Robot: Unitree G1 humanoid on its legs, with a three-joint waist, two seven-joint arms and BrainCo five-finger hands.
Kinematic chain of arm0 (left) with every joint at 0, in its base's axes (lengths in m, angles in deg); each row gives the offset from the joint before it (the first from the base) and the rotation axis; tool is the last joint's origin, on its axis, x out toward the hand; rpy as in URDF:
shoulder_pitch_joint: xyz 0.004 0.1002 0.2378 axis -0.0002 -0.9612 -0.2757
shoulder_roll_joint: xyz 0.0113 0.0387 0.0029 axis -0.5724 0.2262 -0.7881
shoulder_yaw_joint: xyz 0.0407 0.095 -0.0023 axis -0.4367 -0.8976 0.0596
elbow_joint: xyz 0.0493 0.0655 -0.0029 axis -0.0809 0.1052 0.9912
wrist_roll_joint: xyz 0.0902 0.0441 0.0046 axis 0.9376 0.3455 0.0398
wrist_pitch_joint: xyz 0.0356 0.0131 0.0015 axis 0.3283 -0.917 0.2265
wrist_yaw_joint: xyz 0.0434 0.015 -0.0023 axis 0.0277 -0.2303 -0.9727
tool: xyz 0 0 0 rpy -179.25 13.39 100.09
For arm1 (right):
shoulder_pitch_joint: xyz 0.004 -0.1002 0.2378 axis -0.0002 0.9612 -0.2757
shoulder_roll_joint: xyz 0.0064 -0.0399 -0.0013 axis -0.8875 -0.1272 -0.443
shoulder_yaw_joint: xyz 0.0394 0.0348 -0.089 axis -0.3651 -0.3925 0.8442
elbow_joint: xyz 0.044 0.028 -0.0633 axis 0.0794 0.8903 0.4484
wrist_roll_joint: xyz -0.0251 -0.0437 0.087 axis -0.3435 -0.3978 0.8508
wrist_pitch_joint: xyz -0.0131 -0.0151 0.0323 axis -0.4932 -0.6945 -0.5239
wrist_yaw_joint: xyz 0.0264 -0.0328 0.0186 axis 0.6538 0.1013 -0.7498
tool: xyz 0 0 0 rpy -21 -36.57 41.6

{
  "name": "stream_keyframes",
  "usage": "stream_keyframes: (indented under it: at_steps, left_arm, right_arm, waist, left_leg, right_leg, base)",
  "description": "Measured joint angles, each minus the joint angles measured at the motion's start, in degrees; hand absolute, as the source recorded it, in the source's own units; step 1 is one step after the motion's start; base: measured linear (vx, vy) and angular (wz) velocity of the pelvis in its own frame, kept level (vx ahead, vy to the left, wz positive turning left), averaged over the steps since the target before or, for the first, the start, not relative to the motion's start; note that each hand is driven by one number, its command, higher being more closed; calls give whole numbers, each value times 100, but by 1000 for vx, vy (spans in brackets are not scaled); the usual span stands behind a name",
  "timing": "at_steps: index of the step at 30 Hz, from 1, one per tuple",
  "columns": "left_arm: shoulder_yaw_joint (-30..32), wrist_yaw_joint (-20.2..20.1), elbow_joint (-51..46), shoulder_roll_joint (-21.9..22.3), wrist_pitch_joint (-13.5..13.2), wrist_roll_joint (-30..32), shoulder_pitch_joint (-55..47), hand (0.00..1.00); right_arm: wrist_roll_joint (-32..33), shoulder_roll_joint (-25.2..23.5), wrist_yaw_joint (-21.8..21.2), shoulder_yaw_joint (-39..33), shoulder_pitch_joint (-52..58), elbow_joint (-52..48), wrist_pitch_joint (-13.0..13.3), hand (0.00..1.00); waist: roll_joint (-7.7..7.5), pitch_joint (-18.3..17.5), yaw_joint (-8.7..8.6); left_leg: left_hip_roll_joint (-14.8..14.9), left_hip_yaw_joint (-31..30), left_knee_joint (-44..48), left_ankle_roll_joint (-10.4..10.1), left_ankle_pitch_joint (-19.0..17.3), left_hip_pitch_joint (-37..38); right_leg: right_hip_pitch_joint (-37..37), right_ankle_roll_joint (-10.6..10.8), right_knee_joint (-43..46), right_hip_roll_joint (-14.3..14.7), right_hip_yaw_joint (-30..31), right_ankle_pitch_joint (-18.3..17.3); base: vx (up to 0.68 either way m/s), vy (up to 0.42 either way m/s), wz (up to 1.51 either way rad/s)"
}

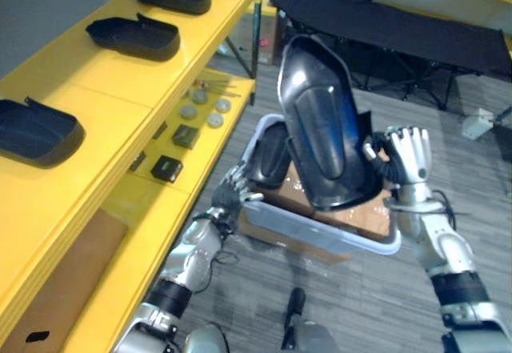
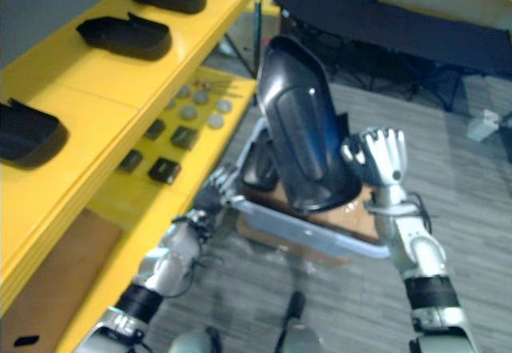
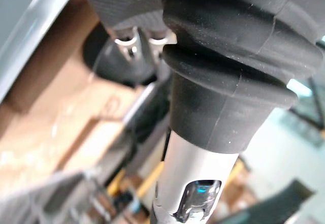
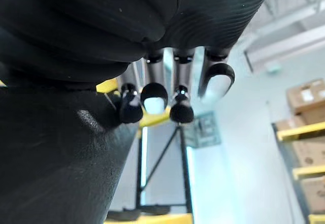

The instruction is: Walk over and take plastic housings, then place them on the shelf

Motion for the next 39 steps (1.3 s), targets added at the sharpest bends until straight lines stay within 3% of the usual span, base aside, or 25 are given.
stream_keyframes:
  at_steps: [8,18,34,39]
  left_arm:
    - [-3,7,333,2,13,-44,62,0]
    - [-186,6,461,26,140,-259,67,0]
    - [-311,-128,435,-12,173,-851,66,0]
    - [-407,-250,344,-11,180,-926,66,0]
  right_arm:
    - [-101,0,-92,237,132,0,229,100]
    - [-181,-3,-237,634,328,-1,476,100]
    - [-187,-321,-192,911,463,337,345,100]
    - [-180,-353,-205,1108,467,512,110,100]
  waist:
    - [7,-298,-30]
    - [4,-319,-16]
    - [1,-324,21]
    - [0,-324,35]
  left_leg:
    - [-32,-23,-25,4,3,-7]
    - [-83,-38,-36,35,43,-7]
    - [-148,-134,-107,34,53,93]
    - [-137,-136,-102,38,56,94]
  right_leg:
    - [-7,10,-2,-26,-7,8]
    - [5,18,-51,-98,-41,-102]
    - [125,79,-2,-131,-160,-29]
    - [135,4,-51,-128,-174,-93]
  base:
    - [-8,16,1]
    - [-61,8,1]
    - [-12,20,3]
    - [-77,-1,-1]
